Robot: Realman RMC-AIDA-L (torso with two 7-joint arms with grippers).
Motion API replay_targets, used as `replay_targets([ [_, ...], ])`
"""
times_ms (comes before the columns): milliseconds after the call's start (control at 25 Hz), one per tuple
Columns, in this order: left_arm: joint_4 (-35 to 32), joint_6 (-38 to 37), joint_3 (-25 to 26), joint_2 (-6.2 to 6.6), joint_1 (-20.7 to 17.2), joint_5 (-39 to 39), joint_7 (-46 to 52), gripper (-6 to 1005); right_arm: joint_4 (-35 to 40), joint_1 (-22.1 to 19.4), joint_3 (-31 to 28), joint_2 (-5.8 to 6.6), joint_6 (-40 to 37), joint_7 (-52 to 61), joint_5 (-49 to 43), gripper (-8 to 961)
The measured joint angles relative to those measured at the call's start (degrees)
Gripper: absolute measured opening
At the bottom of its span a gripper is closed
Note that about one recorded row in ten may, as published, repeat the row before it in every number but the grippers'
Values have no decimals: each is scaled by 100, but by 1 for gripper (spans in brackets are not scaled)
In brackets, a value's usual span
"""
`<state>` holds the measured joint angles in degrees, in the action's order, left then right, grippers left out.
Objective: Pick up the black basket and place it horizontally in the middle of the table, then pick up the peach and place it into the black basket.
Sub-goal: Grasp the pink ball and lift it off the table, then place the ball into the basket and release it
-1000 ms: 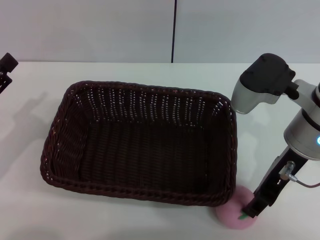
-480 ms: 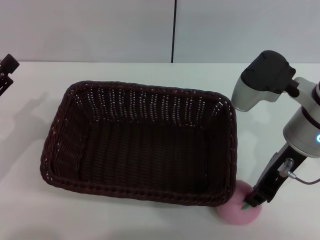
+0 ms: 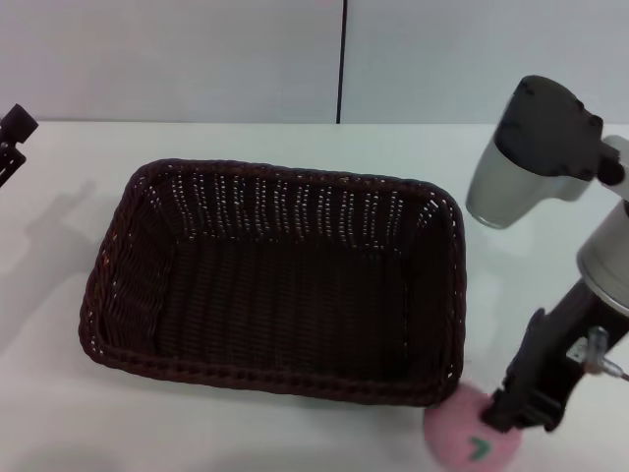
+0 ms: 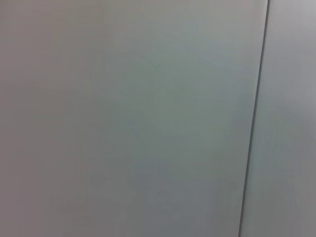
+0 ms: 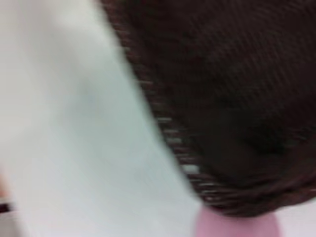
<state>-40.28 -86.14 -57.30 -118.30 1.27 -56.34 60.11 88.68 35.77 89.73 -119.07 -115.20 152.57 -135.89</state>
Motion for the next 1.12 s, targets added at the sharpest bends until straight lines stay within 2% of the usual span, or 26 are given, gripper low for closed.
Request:
replay_targets([
  [200,-9,-1,40,0,34,0,0,709,523,-9,-93,-1,-543,101,622,55],
  [400,0,-6,53,-7,43,0,0,709,689,32,-844,35,-928,82,1890,22],
  [480,1,-8,53,-7,46,0,0,709,787,50,-1219,102,-966,57,2324,18],
  [600,3,-12,53,-4,48,0,0,709,964,47,-1455,152,-969,45,2301,23],
  [640,3,-15,53,-4,48,0,0,709,1103,46,-1715,195,-968,11,2169,24],
  [760,3,-16,53,-4,48,0,0,709,1149,49,-2015,218,-931,-113,1955,28],
  [840,3,-20,52,-1,49,0,0,709,965,58,-2268,171,-820,-499,1646,31],
  [1000,3,-24,45,-1,49,0,0,709,561,68,-2391,92,-505,-990,1476,36],
  [1040,3,-24,45,-1,49,0,0,709,219,109,-2401,88,-298,-1183,1459,38],
  [1120,3,-29,33,0,49,0,0,709,14,142,-2403,88,-228,-1255,1458,41],
])
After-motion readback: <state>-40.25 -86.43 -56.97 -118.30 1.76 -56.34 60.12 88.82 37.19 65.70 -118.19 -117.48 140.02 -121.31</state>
